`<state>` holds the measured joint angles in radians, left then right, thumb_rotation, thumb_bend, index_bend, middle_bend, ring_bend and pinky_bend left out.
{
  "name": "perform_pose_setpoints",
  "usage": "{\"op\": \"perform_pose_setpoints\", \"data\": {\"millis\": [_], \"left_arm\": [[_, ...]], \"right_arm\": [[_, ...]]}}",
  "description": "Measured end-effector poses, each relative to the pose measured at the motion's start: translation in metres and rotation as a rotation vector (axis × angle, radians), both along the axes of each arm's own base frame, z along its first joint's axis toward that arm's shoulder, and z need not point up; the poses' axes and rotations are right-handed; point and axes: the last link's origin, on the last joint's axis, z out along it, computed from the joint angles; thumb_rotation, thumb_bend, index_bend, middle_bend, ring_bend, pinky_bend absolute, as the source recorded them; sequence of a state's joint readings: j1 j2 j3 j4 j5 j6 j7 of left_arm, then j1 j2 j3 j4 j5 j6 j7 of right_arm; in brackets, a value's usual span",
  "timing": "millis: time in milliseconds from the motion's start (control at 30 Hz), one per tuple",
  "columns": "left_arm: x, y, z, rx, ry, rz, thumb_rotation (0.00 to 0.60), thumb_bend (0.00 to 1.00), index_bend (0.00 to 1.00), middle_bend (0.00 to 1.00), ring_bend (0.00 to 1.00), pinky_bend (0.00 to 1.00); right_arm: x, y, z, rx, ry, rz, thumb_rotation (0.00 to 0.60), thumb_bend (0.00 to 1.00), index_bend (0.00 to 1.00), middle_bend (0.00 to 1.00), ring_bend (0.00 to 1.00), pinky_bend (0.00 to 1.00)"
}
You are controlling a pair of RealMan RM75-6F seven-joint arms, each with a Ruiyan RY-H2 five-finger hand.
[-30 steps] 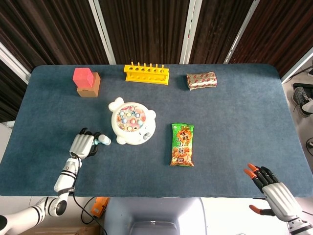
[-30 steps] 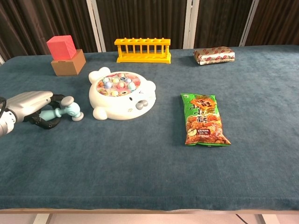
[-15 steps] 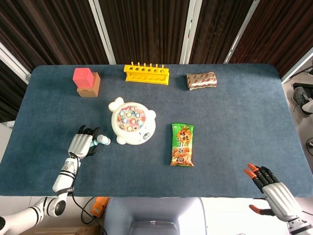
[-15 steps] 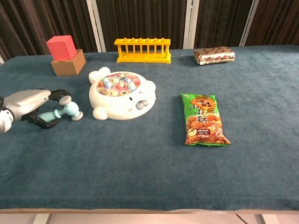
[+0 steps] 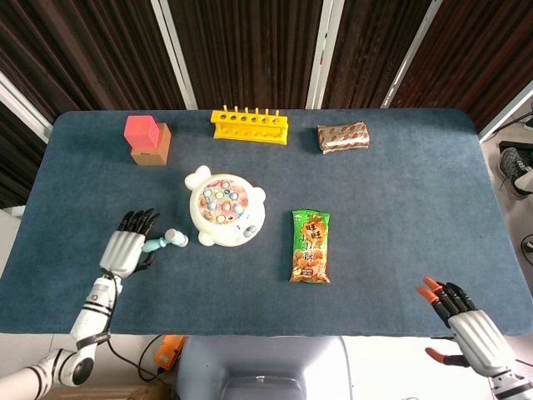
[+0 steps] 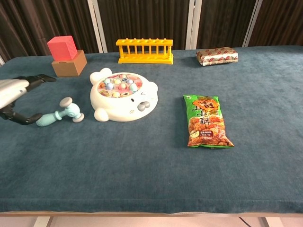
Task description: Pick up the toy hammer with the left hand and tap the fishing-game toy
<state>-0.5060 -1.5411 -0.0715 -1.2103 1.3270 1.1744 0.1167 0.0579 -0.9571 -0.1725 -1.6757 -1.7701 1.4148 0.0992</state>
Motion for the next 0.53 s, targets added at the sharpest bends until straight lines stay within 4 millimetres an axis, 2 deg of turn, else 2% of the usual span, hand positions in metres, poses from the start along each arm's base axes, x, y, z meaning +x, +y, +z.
{"op": "perform_pose_setpoints", "data": {"millis": [67, 300, 400, 533], "left_arm": [[-0.007, -0.019, 0.015, 0.022, -0.023, -0.014, 0.600, 0.42, 0.00, 0.00, 0.00, 0.01], [-0.032, -0.134, 0.077, 0.026, -0.106, 0.022, 0.600, 0.42, 0.00, 0.00, 0.00, 0.00], [-0.033, -0.152, 0.082, 0.011, -0.113, -0.002, 0.600, 0.42, 0.00, 0.00, 0.00, 0.00], [-0.038, -0.157, 0.087, 0.007, -0.107, 0.021, 0.600, 0.41, 0.00, 0.00, 0.00, 0.00]], "right_arm": [[-0.001, -0.001, 0.001, -0.018, 0.001, -0.010, 0.600, 0.15, 0.00, 0.00, 0.00, 0.00], [-0.004, -0.006, -0.001, -0.114, 0.072, -0.035, 0.600, 0.15, 0.00, 0.00, 0.00, 0.00], [-0.003, -0.006, -0.004, -0.127, 0.087, -0.045, 0.600, 0.15, 0.00, 0.00, 0.00, 0.00], [-0.001, -0.005, -0.005, -0.123, 0.082, -0.039, 0.600, 0.15, 0.00, 0.00, 0.00, 0.00]]}}
